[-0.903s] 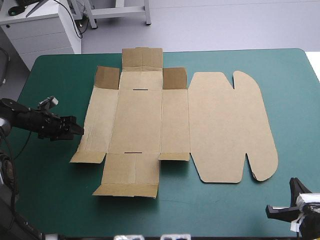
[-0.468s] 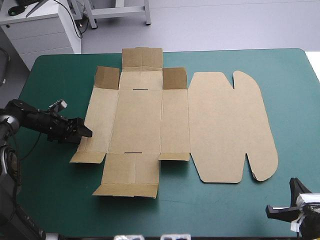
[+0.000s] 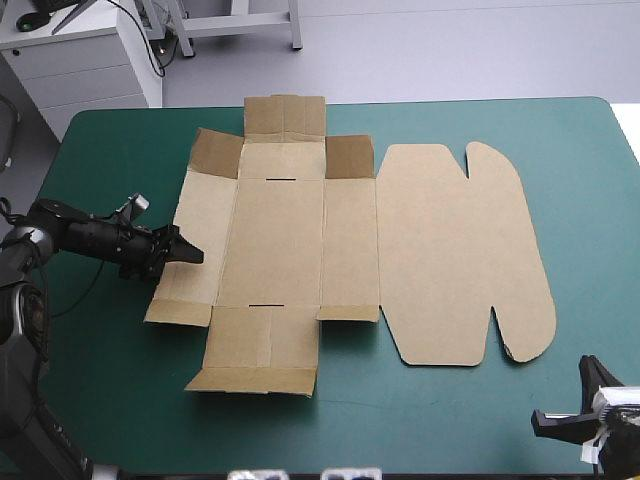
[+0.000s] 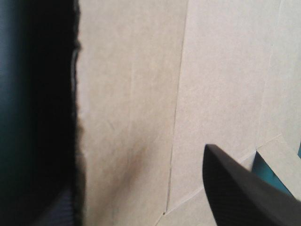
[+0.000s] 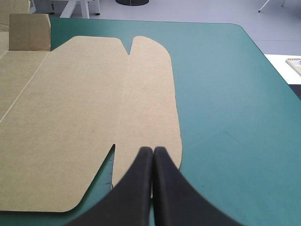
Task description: Fold the box
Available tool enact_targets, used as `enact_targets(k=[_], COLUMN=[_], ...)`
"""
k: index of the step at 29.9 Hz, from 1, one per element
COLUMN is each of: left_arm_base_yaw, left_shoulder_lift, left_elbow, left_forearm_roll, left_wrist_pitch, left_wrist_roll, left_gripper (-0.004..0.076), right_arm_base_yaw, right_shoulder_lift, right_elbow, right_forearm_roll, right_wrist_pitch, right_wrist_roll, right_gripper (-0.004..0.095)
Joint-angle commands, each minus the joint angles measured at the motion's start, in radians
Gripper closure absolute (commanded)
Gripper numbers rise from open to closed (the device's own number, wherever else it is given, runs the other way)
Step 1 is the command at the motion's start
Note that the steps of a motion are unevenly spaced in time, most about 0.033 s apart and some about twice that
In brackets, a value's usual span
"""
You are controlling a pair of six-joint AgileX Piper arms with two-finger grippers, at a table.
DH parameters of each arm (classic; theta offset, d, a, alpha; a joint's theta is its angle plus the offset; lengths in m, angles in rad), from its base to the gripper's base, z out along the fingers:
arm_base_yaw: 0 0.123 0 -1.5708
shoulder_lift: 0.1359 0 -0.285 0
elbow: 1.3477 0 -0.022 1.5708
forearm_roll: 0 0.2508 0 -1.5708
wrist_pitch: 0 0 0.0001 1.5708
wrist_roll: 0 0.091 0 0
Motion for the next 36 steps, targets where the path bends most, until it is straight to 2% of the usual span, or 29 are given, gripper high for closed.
enact_targets(k=[1, 3, 4, 7, 15, 21, 27, 36], left_arm_base_yaw=[-0.022, -0.022, -0.022, -0.020, -0.022, -0.073, -0.205, -0.447], left_shoulder_lift=[-0.026, -0.026, -0.026, -0.026, -0.031, -0.047, -0.070, -0.076], left_elbow=[-0.010, -0.010, -0.010, -0.010, -0.040, -0.109, -0.222, -0.488], left_forearm_roll=[-0.043, -0.060, -0.063, -0.045, 0.054, 0.282, 0.497, 0.854], left_wrist_pitch=[0.049, 0.063, 0.073, 0.073, 0.073, 0.073, 0.073, 0.068], left_wrist_roll=[0.006, 0.006, 0.004, 0.004, -0.063, -0.158, -0.161, -0.142], left_gripper=[0.0282, 0.0353, 0.0423, 0.0734, 0.0729, 0.0731, 0.0731, 0.0731], right_arm_base_yaw=[0.001, 0.001, 0.001, 0.001, 0.001, 0.001, 0.001, 0.001], right_shoulder_lift=[-0.020, -0.020, -0.020, -0.020, -0.020, -0.020, -0.020, -0.020], right_elbow=[-0.020, -0.020, -0.020, -0.020, -0.020, -0.020, -0.020, -0.020], right_forearm_roll=[-0.001, -0.001, -0.001, -0.001, -0.001, 0.001, 0.001, 0.001], right_wrist_pitch=[-0.076, -0.076, -0.076, -0.076, -0.076, -0.076, -0.076, -0.076], right_wrist_roll=[-0.003, -0.003, -0.003, -0.003, -0.003, -0.003, -0.003, -0.003], right_gripper=[0.0927, 0.0927, 0.0927, 0.0927, 0.0927, 0.0927, 0.0927, 0.0927])
